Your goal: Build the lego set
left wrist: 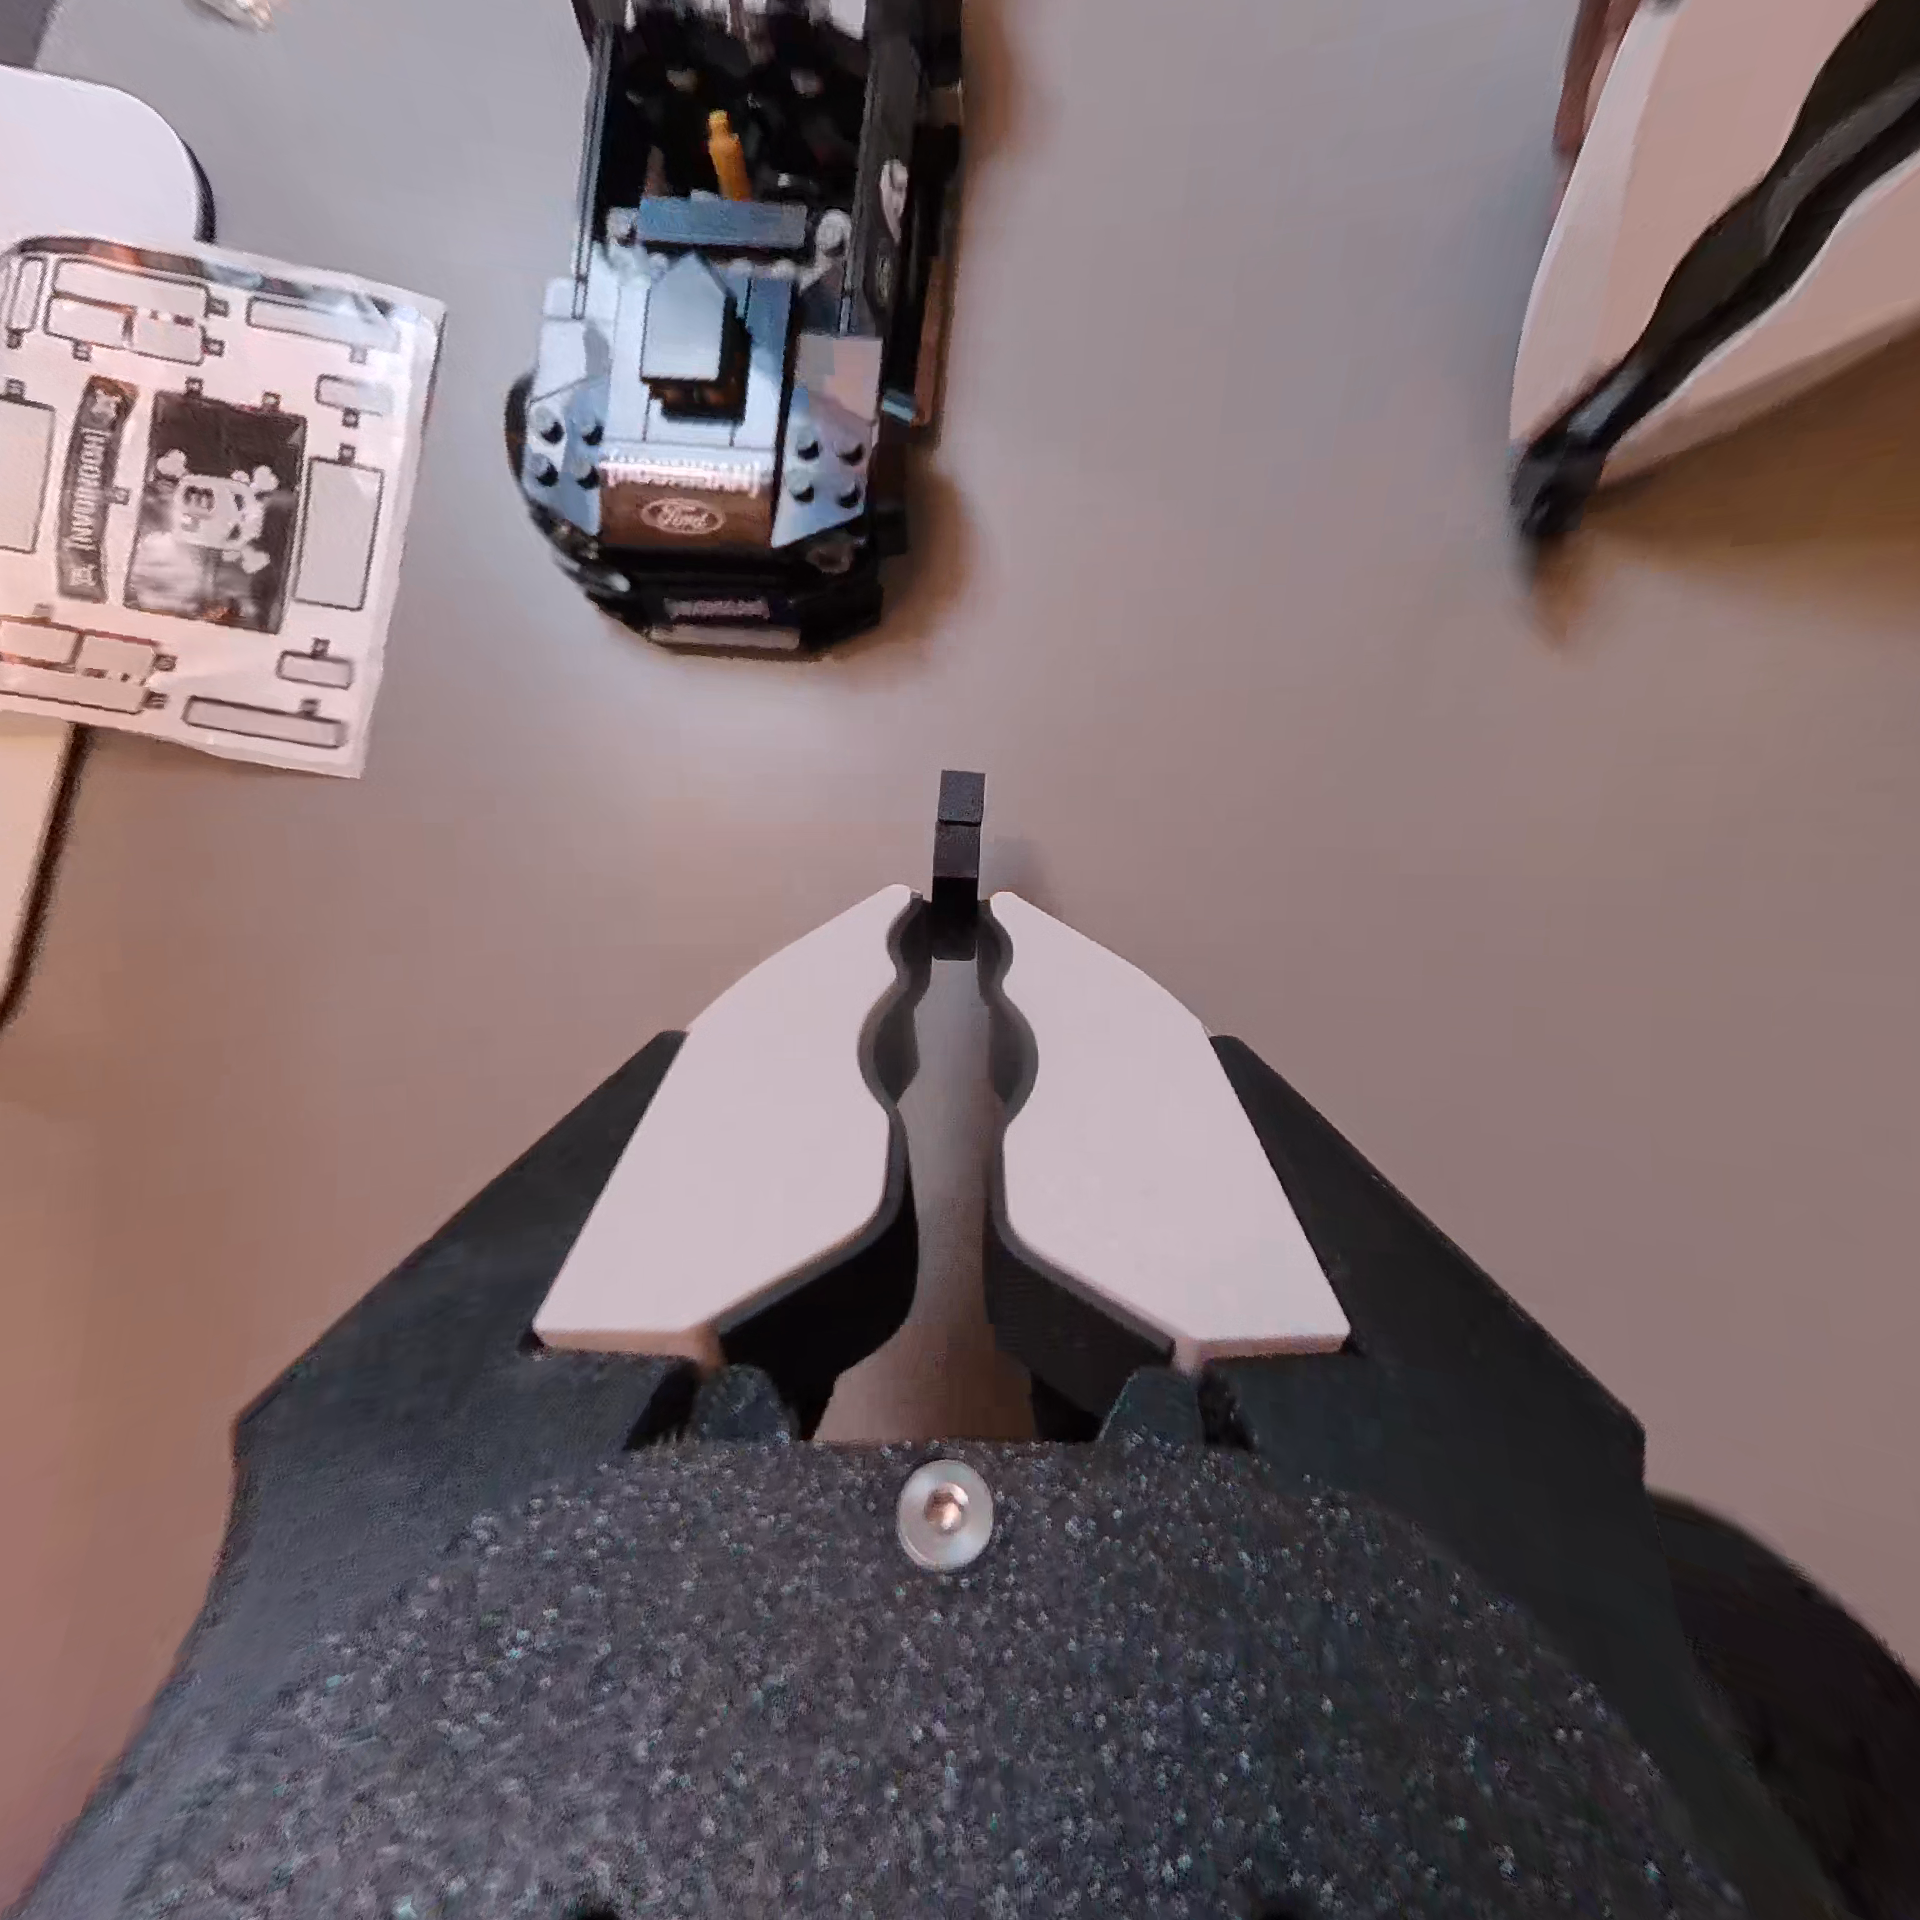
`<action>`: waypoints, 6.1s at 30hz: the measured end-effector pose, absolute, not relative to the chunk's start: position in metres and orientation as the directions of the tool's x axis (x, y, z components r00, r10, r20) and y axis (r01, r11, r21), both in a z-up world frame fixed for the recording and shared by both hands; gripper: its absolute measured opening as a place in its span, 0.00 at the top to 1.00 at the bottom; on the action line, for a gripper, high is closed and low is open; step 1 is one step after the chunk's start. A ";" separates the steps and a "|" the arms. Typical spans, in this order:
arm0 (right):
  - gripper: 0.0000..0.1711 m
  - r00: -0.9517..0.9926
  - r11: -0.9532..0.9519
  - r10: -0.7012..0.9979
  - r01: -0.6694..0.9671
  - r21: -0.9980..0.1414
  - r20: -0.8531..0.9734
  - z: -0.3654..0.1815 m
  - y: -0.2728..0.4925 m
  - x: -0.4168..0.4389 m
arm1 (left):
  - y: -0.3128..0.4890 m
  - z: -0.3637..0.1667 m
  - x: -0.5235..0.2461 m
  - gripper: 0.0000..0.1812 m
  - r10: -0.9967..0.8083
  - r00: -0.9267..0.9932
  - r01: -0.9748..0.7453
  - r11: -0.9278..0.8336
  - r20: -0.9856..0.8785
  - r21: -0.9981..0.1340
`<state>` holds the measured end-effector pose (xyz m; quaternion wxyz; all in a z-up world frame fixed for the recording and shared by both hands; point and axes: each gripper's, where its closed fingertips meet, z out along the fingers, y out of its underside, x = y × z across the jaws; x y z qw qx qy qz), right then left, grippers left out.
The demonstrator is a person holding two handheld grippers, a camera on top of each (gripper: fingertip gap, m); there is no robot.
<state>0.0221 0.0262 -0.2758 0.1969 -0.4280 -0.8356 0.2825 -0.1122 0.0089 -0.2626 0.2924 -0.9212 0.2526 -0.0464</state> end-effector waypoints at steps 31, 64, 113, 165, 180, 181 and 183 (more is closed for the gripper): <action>0.95 -0.343 0.318 0.932 0.632 -0.707 0.113 -0.262 0.091 0.018 | 0.022 -0.245 -0.179 0.92 -0.550 0.824 -0.563 -0.765 -0.137 -0.313; 0.45 -0.768 0.769 0.629 0.591 -0.243 0.119 -0.282 0.142 -0.091 | 0.004 -0.227 -0.090 0.94 -0.306 0.952 -0.096 -0.326 0.009 -0.941; 0.83 0.279 0.384 0.856 0.221 -0.897 0.435 -0.056 0.312 -0.226 | 0.006 -0.219 -0.099 0.98 -0.269 0.963 -0.095 -0.274 -0.018 -0.957; 0.56 0.216 0.379 0.880 0.214 -0.900 0.423 -0.027 0.332 -0.237 | 0.006 -0.227 -0.098 0.99 -0.280 0.960 -0.108 -0.308 -0.019 -0.945; 0.74 0.315 0.462 0.803 0.207 -0.862 0.506 -0.030 0.332 -0.231 | 0.005 -0.227 -0.098 0.99 -0.283 0.959 -0.120 -0.312 -0.029 -0.943; 0.76 0.312 0.463 0.804 0.206 -0.862 0.506 -0.031 0.331 -0.232 | 0.005 -0.227 -0.098 0.99 -0.283 0.959 -0.121 -0.312 -0.030 -0.942; 0.78 0.303 0.458 0.812 0.201 -0.866 0.499 -0.033 0.330 -0.232 | 0.005 -0.227 -0.098 0.99 -0.281 0.959 -0.120 -0.310 -0.029 -0.943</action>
